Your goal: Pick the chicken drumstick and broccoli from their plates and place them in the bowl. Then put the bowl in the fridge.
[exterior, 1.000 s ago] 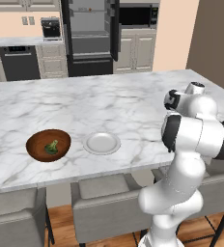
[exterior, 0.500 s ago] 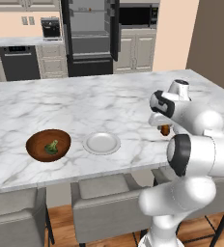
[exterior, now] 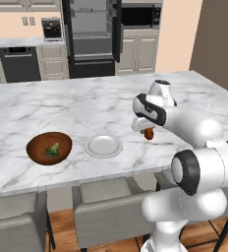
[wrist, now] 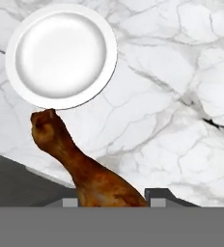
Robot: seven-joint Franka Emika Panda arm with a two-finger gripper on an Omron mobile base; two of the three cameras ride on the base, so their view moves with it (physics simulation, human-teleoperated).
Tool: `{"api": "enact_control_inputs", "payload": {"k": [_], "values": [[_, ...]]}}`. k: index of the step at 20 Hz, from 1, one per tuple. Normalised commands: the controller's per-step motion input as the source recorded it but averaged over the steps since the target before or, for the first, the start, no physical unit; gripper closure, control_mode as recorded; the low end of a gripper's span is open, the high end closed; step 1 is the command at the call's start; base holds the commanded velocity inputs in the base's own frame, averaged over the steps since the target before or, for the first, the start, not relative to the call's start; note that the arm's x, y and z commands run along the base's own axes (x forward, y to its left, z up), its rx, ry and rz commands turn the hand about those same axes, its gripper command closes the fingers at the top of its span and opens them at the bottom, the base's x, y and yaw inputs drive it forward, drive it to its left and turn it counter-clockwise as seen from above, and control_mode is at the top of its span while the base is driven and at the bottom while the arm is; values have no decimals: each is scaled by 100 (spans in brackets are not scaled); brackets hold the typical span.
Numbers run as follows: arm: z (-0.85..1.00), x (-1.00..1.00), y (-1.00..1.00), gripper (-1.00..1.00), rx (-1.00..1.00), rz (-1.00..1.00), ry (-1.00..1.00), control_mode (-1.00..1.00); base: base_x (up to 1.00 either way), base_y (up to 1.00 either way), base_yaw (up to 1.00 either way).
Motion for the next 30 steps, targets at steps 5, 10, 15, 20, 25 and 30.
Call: {"api": "enact_control_inputs", "payload": {"k": [5,10,15,20,25,30], "values": [[0,-3,88,100,0,22,1,-100,0,0,0],[8,0,89,100,0,19,10,-100,0,0,0],[8,0,90,100,0,16,11,-100,0,0,0],[12,0,86,100,0,19,-1,-100,0,0,0],[3,0,85,100,-2,13,0,-100,0,0,0],[-2,0,75,100,-1,6,-8,-100,0,0,0]]}}
